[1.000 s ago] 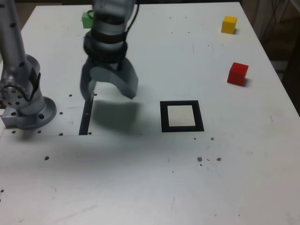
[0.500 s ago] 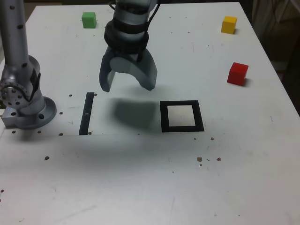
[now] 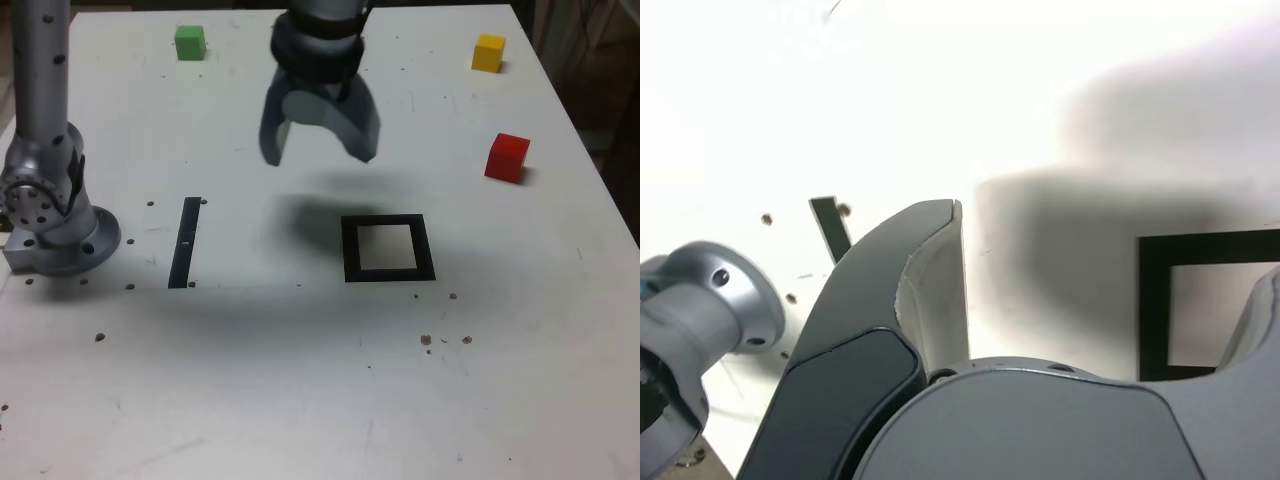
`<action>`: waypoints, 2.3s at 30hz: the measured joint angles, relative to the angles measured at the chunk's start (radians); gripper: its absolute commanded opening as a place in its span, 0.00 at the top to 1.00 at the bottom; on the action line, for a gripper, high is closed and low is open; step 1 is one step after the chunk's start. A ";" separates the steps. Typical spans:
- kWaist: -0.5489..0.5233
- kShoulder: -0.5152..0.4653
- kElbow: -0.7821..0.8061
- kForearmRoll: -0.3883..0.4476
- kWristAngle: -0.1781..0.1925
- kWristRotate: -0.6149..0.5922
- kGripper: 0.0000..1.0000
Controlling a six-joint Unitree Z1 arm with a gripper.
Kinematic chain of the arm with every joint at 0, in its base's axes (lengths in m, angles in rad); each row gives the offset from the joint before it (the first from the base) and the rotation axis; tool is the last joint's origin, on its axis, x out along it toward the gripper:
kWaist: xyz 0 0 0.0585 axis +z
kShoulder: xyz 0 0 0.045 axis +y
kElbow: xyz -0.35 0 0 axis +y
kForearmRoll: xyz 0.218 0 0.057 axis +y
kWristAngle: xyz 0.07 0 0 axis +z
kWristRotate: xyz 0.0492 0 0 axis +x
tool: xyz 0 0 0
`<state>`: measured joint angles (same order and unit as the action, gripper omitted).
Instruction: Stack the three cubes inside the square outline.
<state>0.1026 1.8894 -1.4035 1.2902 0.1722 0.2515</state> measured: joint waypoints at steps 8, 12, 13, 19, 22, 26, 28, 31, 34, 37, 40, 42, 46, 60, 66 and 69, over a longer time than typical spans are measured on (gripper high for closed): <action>0.028 0.077 -0.114 0.022 0.018 0.074 0.01; 0.032 0.111 -0.163 0.026 0.024 0.099 0.01; 0.033 0.120 -0.176 0.028 0.024 0.105 0.01; 0.035 0.172 -0.265 0.050 0.032 0.138 0.01; 0.036 0.201 -0.324 0.072 0.041 0.156 0.01; 0.036 0.249 -0.400 0.095 0.047 0.178 0.01; 0.036 0.275 -0.440 0.102 0.047 0.189 0.01; 0.037 0.303 -0.488 0.109 0.047 0.203 0.01; 0.041 0.337 -0.546 0.121 0.047 0.217 0.01; 0.042 0.361 -0.603 0.141 0.047 0.230 0.01; 0.042 0.384 -0.666 0.167 0.047 0.243 0.01; 0.042 0.404 -0.711 0.182 0.048 0.252 0.01; 0.042 0.452 -0.810 0.222 0.049 0.269 0.01; 0.046 0.580 -1.019 0.273 0.049 0.297 0.01; 0.046 0.622 -1.087 0.284 0.047 0.300 0.01; 0.046 0.649 -1.126 0.295 0.046 0.301 0.02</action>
<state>0.1482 2.5389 -2.5290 1.5848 0.2178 0.5528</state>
